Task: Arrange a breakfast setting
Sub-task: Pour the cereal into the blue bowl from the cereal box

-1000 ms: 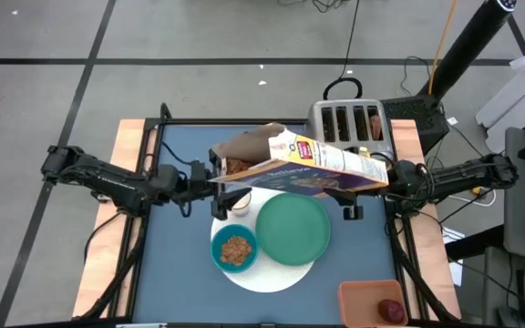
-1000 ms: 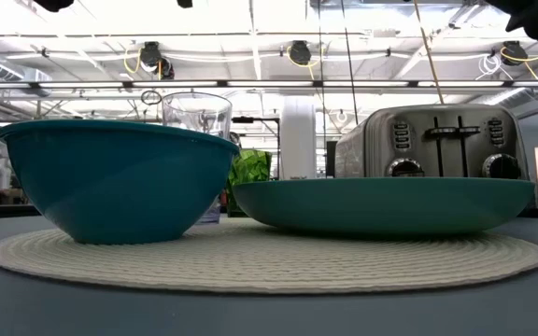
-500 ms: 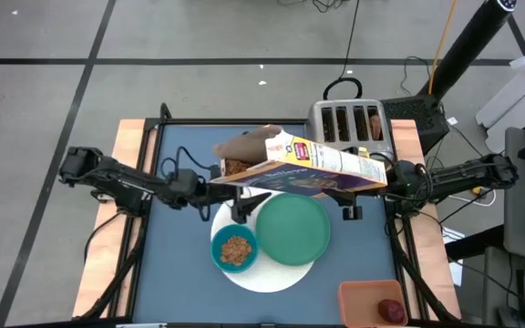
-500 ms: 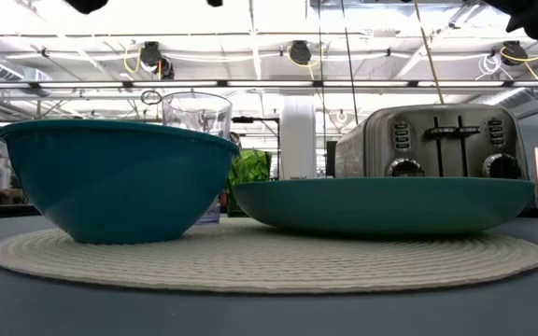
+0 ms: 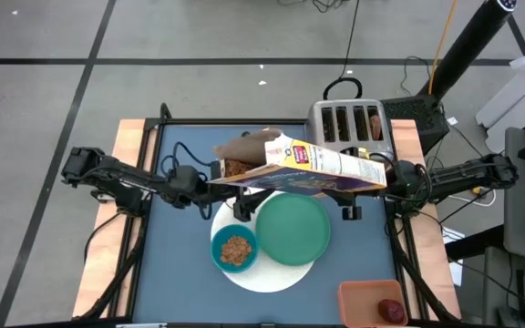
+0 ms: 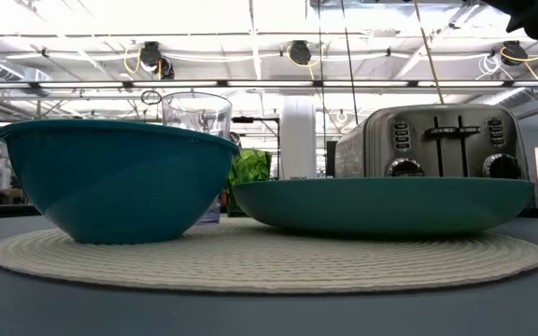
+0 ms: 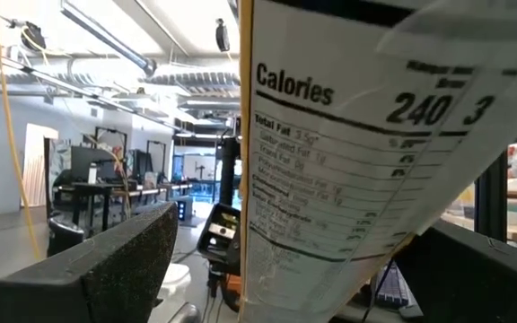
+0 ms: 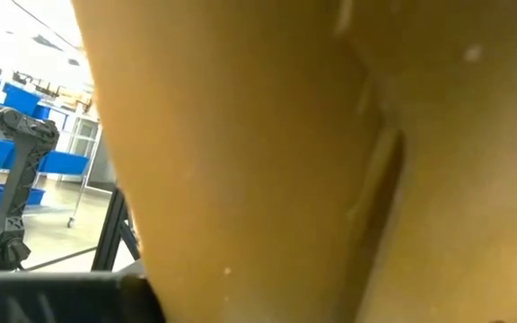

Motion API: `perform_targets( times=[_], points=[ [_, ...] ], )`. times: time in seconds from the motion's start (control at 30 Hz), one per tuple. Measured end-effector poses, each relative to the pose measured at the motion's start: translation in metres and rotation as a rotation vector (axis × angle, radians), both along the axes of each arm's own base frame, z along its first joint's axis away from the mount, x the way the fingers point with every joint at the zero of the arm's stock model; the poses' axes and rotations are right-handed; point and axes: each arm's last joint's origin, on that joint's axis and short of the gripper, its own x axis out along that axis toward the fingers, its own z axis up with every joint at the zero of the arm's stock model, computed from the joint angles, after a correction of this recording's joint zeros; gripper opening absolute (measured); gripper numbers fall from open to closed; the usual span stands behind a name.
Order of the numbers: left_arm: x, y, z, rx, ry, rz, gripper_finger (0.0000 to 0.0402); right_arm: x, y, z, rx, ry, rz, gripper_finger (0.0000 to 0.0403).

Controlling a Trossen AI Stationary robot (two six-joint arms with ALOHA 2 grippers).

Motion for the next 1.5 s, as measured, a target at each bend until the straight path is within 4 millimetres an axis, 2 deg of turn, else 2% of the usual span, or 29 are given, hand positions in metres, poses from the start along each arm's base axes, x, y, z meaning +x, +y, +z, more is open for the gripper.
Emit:
perform_targets(
  times=[0.43,1.0,1.13,1.5],
  points=[
    [-0.008,0.004,0.014,0.036,-0.161,0.043,0.0392,0.002,-0.001,-0.002,-0.008,0.015,-0.029,0.0193],
    [-0.008,0.005,0.015,0.042,-0.164,0.056,0.039,0.009,-0.001,-0.009,0.005,0.06,-0.056,0.0195],
    [-0.008,0.005,0.014,0.044,-0.162,0.056,0.0353,0.01,-0.001,-0.01,0.008,0.064,-0.055,0.02],
    [-0.008,0.005,0.014,0.058,-0.154,0.053,0.0166,0.01,-0.001,-0.01,0.017,0.069,-0.05,0.0204]
  ],
)
